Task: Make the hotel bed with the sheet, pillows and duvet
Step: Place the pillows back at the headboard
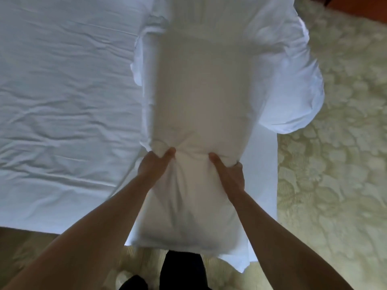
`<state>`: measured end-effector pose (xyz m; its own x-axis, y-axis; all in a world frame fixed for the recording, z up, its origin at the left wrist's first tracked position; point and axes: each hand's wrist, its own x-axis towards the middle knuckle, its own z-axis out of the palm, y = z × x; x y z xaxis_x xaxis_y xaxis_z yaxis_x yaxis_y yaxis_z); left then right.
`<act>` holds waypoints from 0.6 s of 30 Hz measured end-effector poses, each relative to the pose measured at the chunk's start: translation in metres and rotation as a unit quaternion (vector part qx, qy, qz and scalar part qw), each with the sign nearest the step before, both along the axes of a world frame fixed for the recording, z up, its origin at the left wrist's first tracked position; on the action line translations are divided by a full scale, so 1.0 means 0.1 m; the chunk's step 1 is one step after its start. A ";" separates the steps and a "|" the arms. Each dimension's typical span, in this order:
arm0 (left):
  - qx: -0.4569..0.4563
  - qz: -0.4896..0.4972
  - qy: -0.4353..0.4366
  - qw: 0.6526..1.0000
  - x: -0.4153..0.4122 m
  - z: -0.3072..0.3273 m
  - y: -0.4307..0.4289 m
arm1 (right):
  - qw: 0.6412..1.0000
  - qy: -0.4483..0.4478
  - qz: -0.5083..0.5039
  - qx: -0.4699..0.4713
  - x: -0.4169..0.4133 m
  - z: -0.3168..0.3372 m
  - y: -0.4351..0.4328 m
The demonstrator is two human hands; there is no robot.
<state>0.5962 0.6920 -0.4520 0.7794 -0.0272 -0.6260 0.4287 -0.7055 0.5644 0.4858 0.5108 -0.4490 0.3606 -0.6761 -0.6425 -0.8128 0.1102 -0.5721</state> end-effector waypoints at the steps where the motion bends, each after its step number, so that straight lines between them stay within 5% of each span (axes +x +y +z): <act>1: 0.020 -0.021 -0.023 0.999 0.02 0.03 -0.02 | 1.000 0.011 -0.004 -0.014 0.04 0.04 0.08; 9: 0.003 0.009 -0.119 0.993 0.23 0.50 0.42 | 0.994 -0.052 -0.010 -0.097 0.32 0.52 0.82; 18: -0.023 0.000 -0.268 0.963 0.80 1.62 1.98 | 0.977 -0.177 -0.121 0.004 0.76 1.13 2.76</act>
<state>0.6763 0.8901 -0.2904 0.9902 -0.0456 -0.1321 0.0670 -0.6743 0.7354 0.5620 0.7867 -0.3363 0.3919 -0.7646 -0.5117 -0.5130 0.2801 -0.8114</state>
